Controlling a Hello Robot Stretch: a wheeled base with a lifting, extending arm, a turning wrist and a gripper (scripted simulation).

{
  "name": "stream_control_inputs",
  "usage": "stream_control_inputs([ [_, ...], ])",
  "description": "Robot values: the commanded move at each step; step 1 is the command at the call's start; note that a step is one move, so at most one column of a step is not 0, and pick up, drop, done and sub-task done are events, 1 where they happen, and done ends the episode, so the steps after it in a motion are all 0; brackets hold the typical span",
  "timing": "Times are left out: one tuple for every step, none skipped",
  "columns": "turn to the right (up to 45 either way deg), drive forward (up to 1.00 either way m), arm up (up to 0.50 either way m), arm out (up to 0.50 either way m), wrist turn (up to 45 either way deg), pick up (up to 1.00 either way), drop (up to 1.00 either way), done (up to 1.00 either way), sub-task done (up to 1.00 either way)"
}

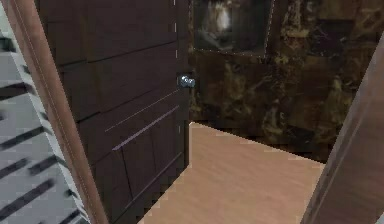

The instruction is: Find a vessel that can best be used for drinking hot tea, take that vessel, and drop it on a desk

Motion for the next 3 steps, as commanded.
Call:
stream_control_inputs([
  [-12.0,0.00,0.00,0.00,0.0,0.00,0.00,0.00,0.00],
  [0.0,0.40,0.00,0.00,0.0,0.00,0.00,0.00,0.00],
  [39.0,0.00,0.00,0.00,0.0,0.00,0.00,0.00,0.00],
])
